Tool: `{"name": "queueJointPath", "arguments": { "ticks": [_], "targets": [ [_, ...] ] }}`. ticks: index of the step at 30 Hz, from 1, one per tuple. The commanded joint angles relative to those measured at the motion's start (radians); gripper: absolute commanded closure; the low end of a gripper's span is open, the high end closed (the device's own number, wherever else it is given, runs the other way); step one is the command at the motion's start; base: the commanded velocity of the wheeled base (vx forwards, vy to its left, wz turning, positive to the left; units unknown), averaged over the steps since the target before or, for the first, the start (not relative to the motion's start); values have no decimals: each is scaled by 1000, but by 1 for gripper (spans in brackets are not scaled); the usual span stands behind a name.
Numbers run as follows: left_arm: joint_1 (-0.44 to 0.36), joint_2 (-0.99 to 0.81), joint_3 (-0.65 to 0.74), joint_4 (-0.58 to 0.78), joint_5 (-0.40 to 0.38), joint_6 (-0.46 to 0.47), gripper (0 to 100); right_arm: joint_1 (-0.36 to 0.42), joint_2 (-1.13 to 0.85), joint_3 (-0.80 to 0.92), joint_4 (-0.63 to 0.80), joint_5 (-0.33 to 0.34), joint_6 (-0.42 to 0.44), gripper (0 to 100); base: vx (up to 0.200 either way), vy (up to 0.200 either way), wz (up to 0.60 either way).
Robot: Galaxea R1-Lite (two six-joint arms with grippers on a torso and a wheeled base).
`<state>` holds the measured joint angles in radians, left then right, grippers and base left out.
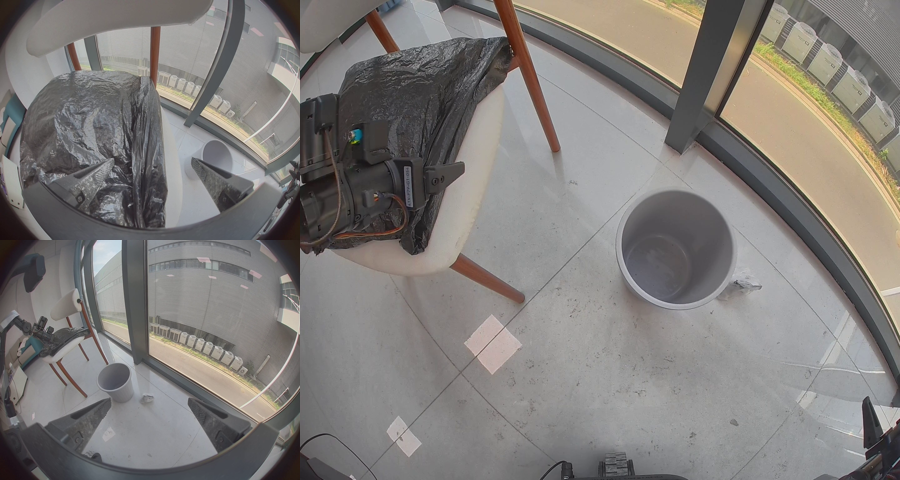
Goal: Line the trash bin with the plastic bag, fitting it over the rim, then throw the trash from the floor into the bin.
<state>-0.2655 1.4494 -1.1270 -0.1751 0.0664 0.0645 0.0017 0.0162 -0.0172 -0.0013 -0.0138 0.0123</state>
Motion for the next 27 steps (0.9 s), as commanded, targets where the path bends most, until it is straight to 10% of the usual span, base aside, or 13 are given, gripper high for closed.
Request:
{"name": "queueJointPath", "arguments": {
  "ticks": [1,2,3,19,27],
  "targets": [
    [0,39,-2,-1,3,-2,0,0,-16,16,0,0,0,0,0,0,0],
    [2,40,0,-1,6,-2,0,0,-16,14,0,0,0,0,0,0,0],
    [2,40,3,-1,13,-2,100,0,-16,14,0,0,0,0,0,0,0],
    [91,-21,24,9,47,-68,100,0,-16,16,0,-2,3,0,0,0,0],
    [173,-276,131,6,-114,-94,100,-2,-16,16,0,0,3,0,0,0,0]
  ]
}}
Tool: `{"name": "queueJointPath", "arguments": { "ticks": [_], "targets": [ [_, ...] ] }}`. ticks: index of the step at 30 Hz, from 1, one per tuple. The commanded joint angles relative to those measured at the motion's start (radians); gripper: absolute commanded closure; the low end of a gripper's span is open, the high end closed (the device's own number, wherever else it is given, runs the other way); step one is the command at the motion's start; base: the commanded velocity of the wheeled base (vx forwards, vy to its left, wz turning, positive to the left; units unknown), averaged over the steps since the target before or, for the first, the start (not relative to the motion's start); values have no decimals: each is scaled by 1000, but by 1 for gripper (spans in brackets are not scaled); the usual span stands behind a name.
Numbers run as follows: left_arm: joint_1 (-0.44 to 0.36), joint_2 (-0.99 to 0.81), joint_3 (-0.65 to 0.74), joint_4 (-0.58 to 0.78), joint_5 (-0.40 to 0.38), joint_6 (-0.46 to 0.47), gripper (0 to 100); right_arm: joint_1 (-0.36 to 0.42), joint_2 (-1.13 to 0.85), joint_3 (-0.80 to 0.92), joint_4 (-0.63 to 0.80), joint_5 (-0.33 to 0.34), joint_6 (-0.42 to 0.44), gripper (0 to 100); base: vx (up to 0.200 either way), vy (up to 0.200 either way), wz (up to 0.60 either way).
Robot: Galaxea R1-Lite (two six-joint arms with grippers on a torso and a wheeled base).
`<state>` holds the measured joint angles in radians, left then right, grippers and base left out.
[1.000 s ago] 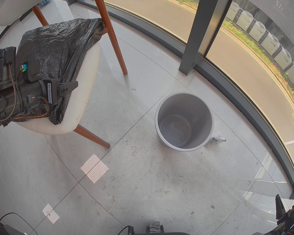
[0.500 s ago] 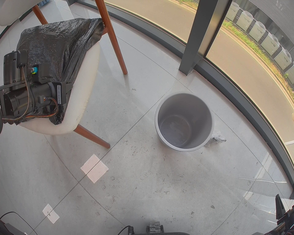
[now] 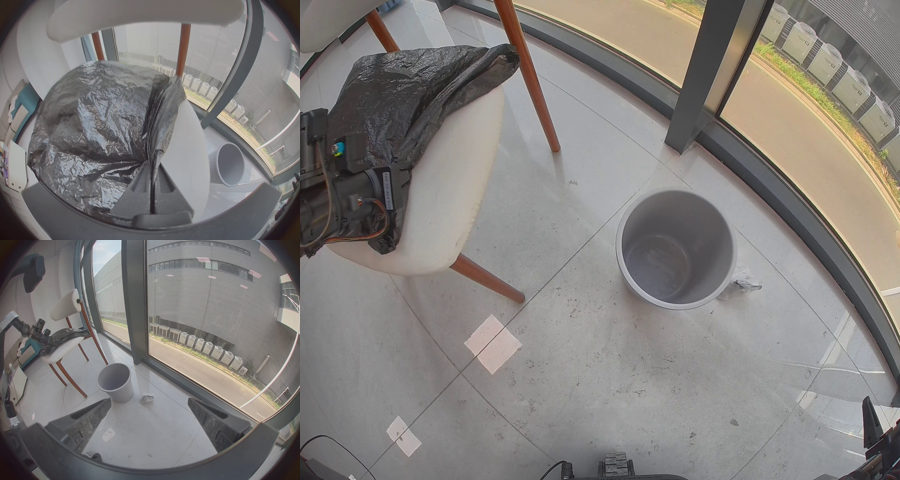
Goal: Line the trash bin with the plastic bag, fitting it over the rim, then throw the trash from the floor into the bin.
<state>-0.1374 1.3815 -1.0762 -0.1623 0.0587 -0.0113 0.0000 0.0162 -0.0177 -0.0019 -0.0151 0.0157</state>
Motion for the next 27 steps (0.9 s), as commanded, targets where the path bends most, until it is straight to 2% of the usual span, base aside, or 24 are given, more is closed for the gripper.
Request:
{"name": "queueJointPath", "arguments": {
  "ticks": [1,4,6,8,9,10,13,14,15,16,17,19,20,22,23,26,27],
  "targets": [
    [55,-245,97,-6,-140,-39,100,2,-16,16,-1,0,0,0,0,0,0],
    [84,-335,136,-6,-272,-193,100,0,-16,15,-1,0,0,0,0,0,0],
    [82,-363,150,-6,-312,-251,100,2,-16,16,-1,0,0,0,0,0,0],
    [84,-404,174,-13,-384,-348,100,0,-16,15,0,0,0,0,0,0,0],
    [84,-404,174,-13,-384,-348,100,0,-16,15,0,0,0,0,0,0,0],
    [87,-429,177,-11,-438,-397,100,0,-16,15,-1,1,0,0,0,0,0],
    [84,-473,188,-9,-519,-467,100,0,-16,15,-1,0,0,0,0,0,0],
    [85,-493,200,-14,-577,-503,100,0,-16,15,-1,0,0,0,0,0,0],
    [85,-493,200,-14,-577,-503,100,0,-16,15,-1,0,0,0,0,0,0],
    [87,-529,226,-22,-674,-539,100,0,-16,15,-1,0,0,0,0,0,0],
    [87,-532,229,-23,-678,-542,100,0,-16,15,-1,0,0,0,0,0,0],
    [84,-579,279,-31,-752,-576,100,0,-16,16,-1,0,1,0,0,0,0],
    [82,-582,282,-31,-754,-578,100,0,-16,15,-1,0,1,0,0,0,0],
    [64,-602,311,-71,-826,-618,100,0,-16,16,-1,0,0,0,0,0,0],
    [47,-605,321,-105,-890,-651,100,0,-16,16,-1,0,0,0,0,0,0],
    [41,-599,332,-200,-1017,-740,100,2,-16,16,-1,0,0,0,0,0,0],
    [41,-599,334,-207,-1030,-751,100,0,-16,15,-1,1,0,0,0,0,0]
  ]
}}
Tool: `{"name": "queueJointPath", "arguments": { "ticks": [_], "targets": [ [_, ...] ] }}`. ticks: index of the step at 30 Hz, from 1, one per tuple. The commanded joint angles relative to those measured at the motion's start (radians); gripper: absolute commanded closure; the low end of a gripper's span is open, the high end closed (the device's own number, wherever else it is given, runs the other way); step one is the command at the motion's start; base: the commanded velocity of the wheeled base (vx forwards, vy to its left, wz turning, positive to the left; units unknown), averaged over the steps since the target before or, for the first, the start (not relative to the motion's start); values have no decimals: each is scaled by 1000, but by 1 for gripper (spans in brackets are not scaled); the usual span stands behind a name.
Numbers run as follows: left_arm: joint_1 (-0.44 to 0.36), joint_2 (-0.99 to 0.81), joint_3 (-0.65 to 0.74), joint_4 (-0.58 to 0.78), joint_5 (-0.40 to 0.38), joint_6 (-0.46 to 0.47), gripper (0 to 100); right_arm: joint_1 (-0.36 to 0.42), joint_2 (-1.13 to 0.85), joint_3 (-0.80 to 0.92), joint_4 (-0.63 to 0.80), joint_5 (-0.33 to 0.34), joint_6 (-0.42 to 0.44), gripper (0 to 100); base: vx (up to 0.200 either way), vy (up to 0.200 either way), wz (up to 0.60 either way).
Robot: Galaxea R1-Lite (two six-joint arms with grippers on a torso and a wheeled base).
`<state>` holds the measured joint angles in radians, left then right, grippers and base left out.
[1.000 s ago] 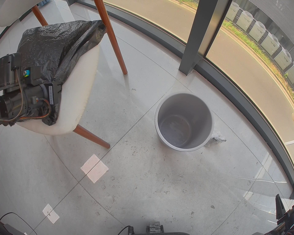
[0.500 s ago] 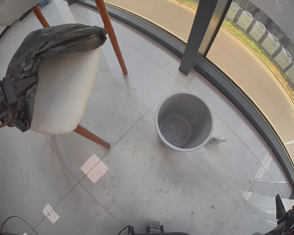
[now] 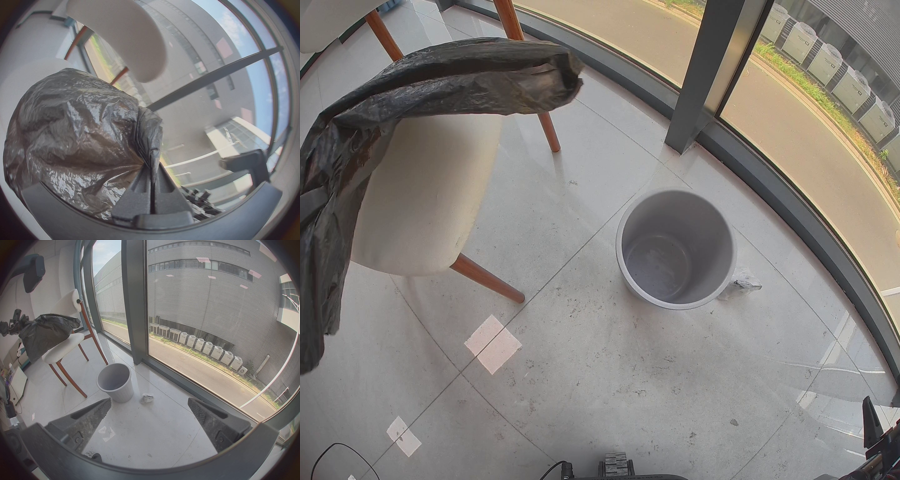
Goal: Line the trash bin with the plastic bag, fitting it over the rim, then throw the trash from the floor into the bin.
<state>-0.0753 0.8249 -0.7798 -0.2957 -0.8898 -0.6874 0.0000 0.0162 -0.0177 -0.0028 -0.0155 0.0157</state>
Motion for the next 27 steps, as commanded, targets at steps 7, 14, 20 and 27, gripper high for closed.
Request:
{"name": "queueJointPath", "arguments": {
  "ticks": [7,14,20,27],
  "targets": [
    [-21,3,31,-160,-302,-182,100,0,-16,15,0,0,1,0,0,0,0],
    [-27,97,-69,-171,-486,-287,100,0,-16,15,0,0,1,0,0,0,0],
    [-90,169,-165,-172,-586,-366,100,0,-16,16,0,0,1,0,0,0,0],
    [-218,272,-251,-172,-591,-368,100,0,-16,15,0,0,3,0,0,0,0]
  ]
}}
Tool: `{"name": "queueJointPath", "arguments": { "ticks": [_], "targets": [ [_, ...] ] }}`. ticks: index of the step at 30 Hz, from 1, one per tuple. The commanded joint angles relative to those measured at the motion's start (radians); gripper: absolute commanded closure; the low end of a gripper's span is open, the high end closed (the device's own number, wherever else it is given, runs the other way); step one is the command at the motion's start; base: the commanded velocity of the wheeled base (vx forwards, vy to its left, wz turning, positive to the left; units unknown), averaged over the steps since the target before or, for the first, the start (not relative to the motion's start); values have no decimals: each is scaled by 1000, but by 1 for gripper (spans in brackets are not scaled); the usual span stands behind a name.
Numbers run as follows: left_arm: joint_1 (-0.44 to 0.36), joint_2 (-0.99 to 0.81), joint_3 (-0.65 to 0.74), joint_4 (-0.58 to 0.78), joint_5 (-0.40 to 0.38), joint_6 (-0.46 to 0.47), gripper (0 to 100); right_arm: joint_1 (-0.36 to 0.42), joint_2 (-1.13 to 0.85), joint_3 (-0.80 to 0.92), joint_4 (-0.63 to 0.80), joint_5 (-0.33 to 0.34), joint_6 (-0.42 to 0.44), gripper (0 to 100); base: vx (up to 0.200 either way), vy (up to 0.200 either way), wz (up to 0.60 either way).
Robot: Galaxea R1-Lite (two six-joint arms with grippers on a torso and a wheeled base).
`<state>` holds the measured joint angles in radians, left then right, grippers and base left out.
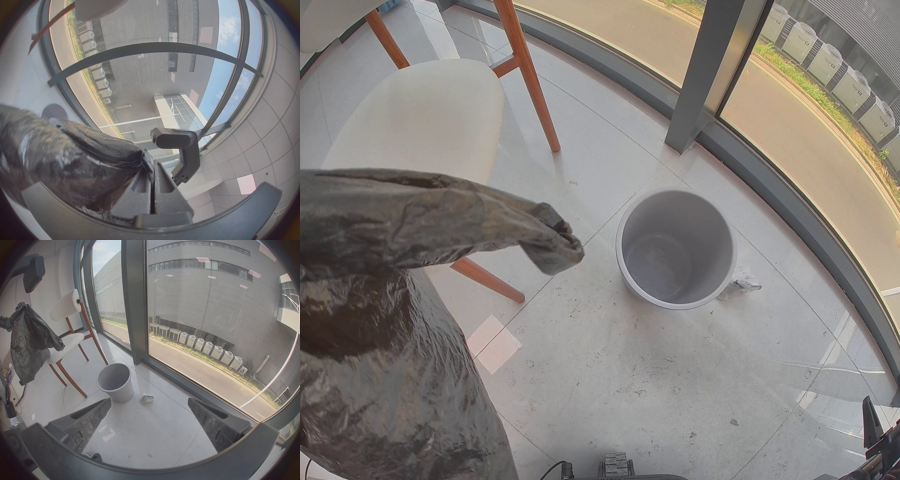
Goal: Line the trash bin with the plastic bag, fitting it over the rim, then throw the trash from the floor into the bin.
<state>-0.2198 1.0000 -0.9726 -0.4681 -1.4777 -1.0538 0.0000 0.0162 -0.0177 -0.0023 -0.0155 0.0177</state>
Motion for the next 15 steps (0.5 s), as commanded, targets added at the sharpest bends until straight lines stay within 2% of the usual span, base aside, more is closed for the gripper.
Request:
{"name": "queueJointPath", "arguments": {
  "ticks": [1,4,9,14,15],
  "targets": [
    [-89,115,-72,0,-3,0,100,0,-16,16,-1,0,1,0,0,0,0],
    [-122,160,-115,0,-3,2,100,0,-16,15,-1,0,1,0,0,0,0],
    [-131,227,-163,-14,-15,8,100,0,-16,15,-1,0,1,0,0,0,0],
    [-130,312,-167,-147,-78,5,100,0,-16,16,-1,0,1,0,0,0,0],
    [-130,362,-173,-225,-93,-3,100,0,-16,16,-1,0,1,0,0,0,0]
  ]
}}
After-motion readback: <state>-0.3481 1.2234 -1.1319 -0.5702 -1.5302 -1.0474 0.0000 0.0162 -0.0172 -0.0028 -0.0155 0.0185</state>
